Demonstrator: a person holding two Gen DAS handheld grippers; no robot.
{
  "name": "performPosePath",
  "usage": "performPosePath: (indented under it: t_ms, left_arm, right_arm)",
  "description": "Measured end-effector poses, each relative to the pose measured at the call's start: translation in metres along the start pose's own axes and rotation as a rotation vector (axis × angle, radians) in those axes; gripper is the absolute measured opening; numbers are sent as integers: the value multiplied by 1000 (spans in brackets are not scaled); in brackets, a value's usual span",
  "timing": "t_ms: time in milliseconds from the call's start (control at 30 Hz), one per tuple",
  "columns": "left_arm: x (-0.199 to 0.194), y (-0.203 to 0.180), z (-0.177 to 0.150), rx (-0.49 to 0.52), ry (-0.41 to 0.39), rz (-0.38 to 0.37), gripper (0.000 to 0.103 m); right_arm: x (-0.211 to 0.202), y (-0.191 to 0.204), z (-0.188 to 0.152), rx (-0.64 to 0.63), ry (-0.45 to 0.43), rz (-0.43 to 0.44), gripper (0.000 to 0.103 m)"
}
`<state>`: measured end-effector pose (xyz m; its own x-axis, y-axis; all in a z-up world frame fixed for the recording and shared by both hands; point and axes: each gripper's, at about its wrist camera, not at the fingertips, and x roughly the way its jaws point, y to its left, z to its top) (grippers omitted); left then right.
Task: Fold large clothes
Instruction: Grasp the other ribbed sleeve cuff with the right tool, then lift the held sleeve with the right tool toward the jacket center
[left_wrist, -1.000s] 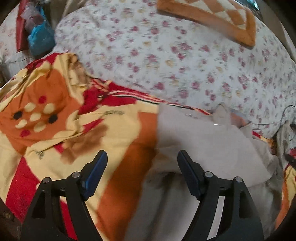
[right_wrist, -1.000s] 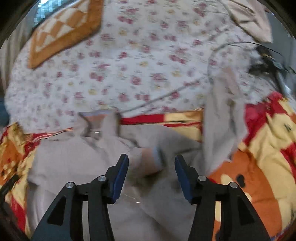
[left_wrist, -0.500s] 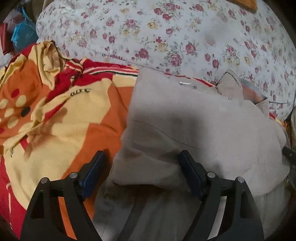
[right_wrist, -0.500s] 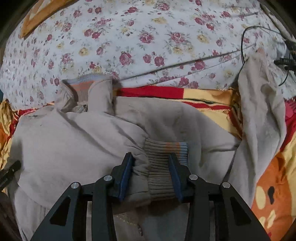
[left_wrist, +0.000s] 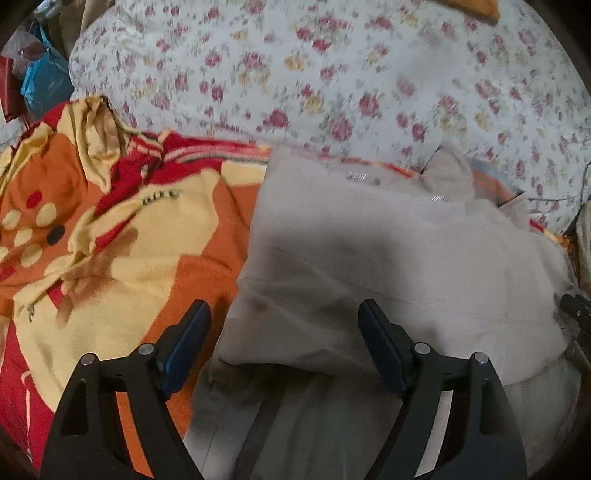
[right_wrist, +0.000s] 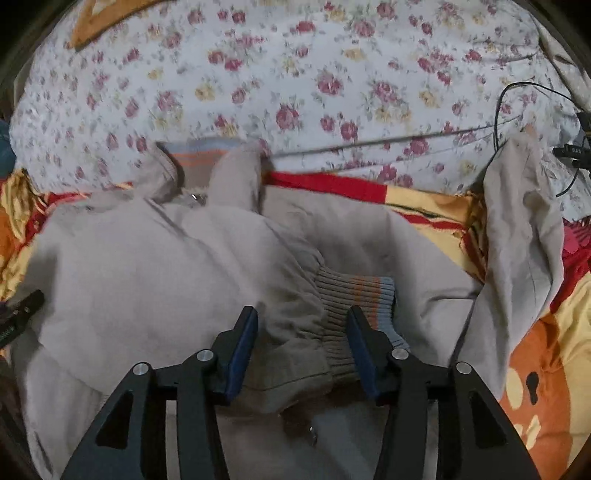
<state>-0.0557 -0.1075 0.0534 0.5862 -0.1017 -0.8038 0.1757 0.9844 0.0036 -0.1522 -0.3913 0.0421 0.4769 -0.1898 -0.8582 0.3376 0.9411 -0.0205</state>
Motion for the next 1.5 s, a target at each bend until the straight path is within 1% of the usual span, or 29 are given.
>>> performPosePath:
  t_ms: [133, 200, 267, 300, 333, 433, 467, 533, 633, 733, 800, 833, 867, 900, 933, 1000, 1067, 1133, 1200, 1233, 1300, 1333, 1400, 1433, 1500]
  left_arm:
    - [-17, -4, 1, 6, -76, -30, 82]
    - [-19, -3, 1, 0, -88, -34, 82]
    - [-18, -2, 1, -6, -84, -38, 82]
    - [-17, -1, 1, -10, -77, -36, 82]
    - [-14, 0, 2, -16, -68, -35, 82]
    - [-12, 3, 4, -41, -59, -40, 82]
    - [-11, 4, 3, -46, -58, -43, 82]
    - [-11, 4, 2, -47, -56, -51, 82]
    - [-9, 3, 2, -42, -46, -53, 82]
    - [-3, 1, 2, -37, -24, -52, 82]
    - [3, 0, 1, -32, -7, -50, 82]
    - [6, -1, 1, -28, 4, -49, 82]
    - [8, -2, 0, -23, 11, -48, 82]
    - [9, -3, 0, -19, 14, -44, 82]
    - [10, -4, 0, -13, 16, -40, 82]
    - [9, -3, 1, -13, 14, -42, 82]
    - [7, -1, 2, -25, 9, -48, 82]
    - [4, 3, 4, -44, -1, -53, 82]
    - [-2, 6, 6, -63, -18, -59, 82]
    - [-7, 9, 8, -77, -35, -65, 82]
    - [-16, 14, 11, -108, -71, -82, 82]
    - [-20, 17, 11, -121, -82, -90, 82]
    - [-26, 23, 13, -154, -101, -115, 82]
    - [-28, 28, 14, -173, -105, -130, 82]
    - [-29, 35, 14, -201, -101, -151, 82]
  right_arm:
    - [-8, -12, 1, 44, -10, 55, 55]
    - [-19, -21, 5, 72, -34, 68, 55]
    - [-34, -40, 11, 123, -85, 67, 59]
    - [-39, -51, 14, 145, -104, 54, 63]
    - [-44, -64, 17, 172, -120, 27, 64]
    - [-46, -106, 29, 272, -140, -109, 65]
    - [-43, -121, 35, 302, -130, -141, 65]
    - [-28, -145, 45, 336, -88, -156, 65]
    - [-4, -164, 59, 354, -43, -170, 65]
    - [20, -170, 69, 332, 2, -170, 65]
    - [37, -173, 73, 298, 38, -205, 65]
    - [47, -175, 73, 281, 58, -237, 65]
    - [55, -179, 73, 280, 72, -270, 64]
    - [62, -184, 71, 290, 77, -288, 58]
    - [67, -191, 68, 306, 75, -278, 36]
    - [63, -199, 65, 320, 47, -234, 2]
    - [39, -213, 61, 404, -30, -85, 2]
    - [1, -225, 57, 470, -119, 54, 1]
    - [-32, -223, 57, 448, -184, 126, 1]
    - [-55, -216, 59, 416, -221, 166, 1]
    - [-86, -201, 62, 365, -267, 230, 1]
    - [-102, -188, 65, 328, -291, 270, 1]
    - [-128, -148, 73, 233, -332, 328, 1]
    - [-140, -125, 75, 175, -348, 372, 1]
    - [-156, -66, 70, 24, -369, 487, 1]
